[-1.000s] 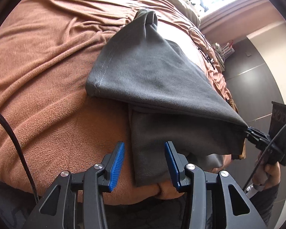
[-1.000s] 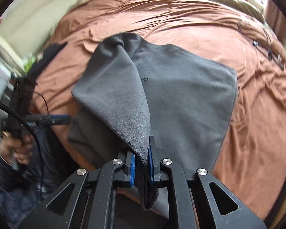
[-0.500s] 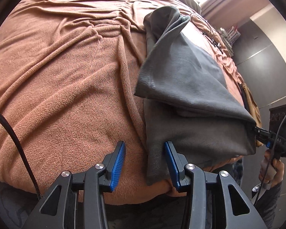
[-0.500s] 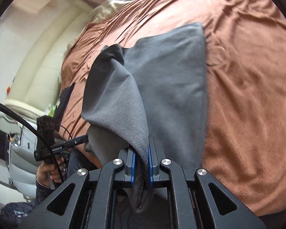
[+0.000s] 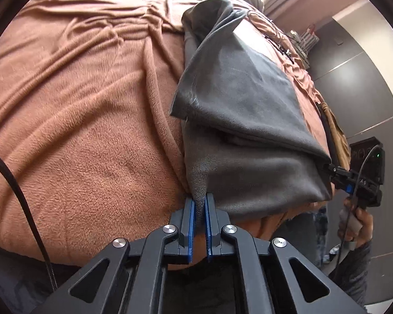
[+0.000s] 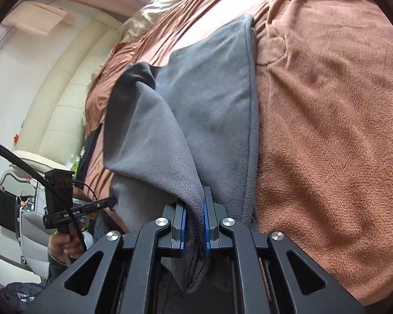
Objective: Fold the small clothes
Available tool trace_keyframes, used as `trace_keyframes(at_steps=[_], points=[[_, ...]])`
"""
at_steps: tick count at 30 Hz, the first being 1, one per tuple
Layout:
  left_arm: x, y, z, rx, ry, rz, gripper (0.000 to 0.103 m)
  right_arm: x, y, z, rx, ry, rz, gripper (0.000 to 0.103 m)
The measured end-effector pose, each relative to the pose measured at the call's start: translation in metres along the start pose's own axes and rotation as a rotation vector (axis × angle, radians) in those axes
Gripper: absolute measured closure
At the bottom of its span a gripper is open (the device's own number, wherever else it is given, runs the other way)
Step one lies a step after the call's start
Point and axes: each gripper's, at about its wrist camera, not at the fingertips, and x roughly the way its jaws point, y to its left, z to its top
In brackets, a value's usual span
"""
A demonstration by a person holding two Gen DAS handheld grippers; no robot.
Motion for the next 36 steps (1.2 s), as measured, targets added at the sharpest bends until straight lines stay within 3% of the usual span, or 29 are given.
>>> trace_keyframes(at_steps=[8, 16, 19, 23, 26, 27, 31, 36], points=[[0.005, -0.001, 0.0, 0.004, 0.016, -0.012, 0.096, 0.006, 0.002, -0.004, -0.046, -0.01, -0.139, 0.096], [-0.008, -0.003, 0.011, -0.017, -0.02, -0.062, 0.09, -0.003, 0.019, -0.001, -0.084, -0.009, -0.176, 0.096], [-0.002, 0.001, 0.015, -0.03, -0.016, -0.062, 0.09, 0.003, 0.026, -0.005, -0.12, 0.04, -0.287, 0.095], [0.0, 0.013, 0.014, -0.069, -0.015, -0.102, 0.09, 0.01, 0.048, -0.002, -0.181, 0.078, -0.436, 0.083], [-0.004, 0.019, 0.012, -0.08, -0.031, -0.131, 0.09, 0.007, 0.073, 0.003, -0.257, 0.075, -0.559, 0.054], [-0.006, 0.021, 0.012, -0.083, -0.038, -0.137, 0.09, 0.006, 0.083, 0.005, -0.28, 0.071, -0.58, 0.05], [-0.019, 0.034, 0.011, -0.098, -0.076, -0.149, 0.09, 0.011, 0.128, 0.002, -0.392, 0.074, -0.629, 0.05], [-0.042, 0.058, 0.007, -0.131, -0.127, -0.175, 0.09, 0.045, 0.181, -0.004, -0.532, 0.119, -0.613, 0.05]])
